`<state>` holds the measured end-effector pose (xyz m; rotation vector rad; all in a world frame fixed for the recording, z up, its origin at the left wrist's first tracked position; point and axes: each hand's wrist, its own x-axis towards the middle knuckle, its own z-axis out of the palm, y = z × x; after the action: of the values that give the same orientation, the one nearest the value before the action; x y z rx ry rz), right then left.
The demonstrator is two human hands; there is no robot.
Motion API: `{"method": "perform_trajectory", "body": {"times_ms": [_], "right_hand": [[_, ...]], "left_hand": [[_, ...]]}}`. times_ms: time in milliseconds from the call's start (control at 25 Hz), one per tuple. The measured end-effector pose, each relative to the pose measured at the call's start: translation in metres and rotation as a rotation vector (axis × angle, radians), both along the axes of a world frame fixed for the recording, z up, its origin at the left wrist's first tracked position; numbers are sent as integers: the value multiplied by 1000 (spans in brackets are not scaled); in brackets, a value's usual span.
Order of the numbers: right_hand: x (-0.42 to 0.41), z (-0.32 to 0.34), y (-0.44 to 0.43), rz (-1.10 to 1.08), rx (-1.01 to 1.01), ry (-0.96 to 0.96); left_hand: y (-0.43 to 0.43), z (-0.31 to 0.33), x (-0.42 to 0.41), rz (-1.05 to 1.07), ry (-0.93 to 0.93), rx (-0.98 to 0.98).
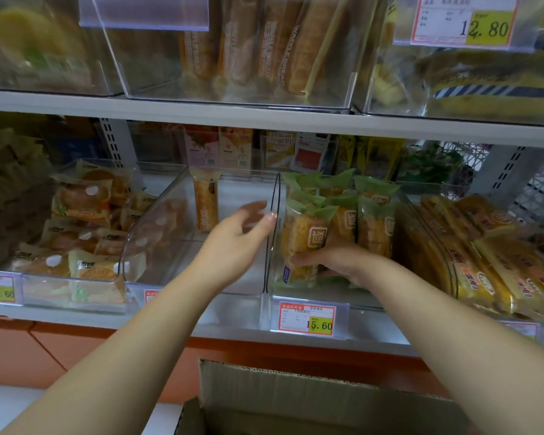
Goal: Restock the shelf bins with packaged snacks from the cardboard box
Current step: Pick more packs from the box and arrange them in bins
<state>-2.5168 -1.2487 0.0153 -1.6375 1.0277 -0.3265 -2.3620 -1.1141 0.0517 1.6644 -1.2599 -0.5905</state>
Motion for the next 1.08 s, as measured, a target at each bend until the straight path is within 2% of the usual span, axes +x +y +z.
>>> {"method": "perform_trajectory", "body": {"times_ms": [120,280,400,560,680,800,960,1080], "right_hand": [[0,-6,0,13,-33,-10],[-8,-11,-3,70,-122,51],[-12,-14,-5,96,-185,116],[-9,-19,-12,124,-182,127],[-4,-16,-17,141,-176,98],[3,-13,-21,135,-200,123],[1,-20,-14,22,-234,108],[-4,-13,-11,-2,-171,83]], "left_hand": [[-51,29,3,38,-232,35],[-115,42,4,-180,-536,185],[-138,47,6,-237,-580,291],[-151,49,17,-169,-668,301],[-154,43,26,-60,-623,242],[-150,37,27,-86,-581,187],[-143,31,28,-116,-464,146],[-136,30,28,-100,-401,138]]}}
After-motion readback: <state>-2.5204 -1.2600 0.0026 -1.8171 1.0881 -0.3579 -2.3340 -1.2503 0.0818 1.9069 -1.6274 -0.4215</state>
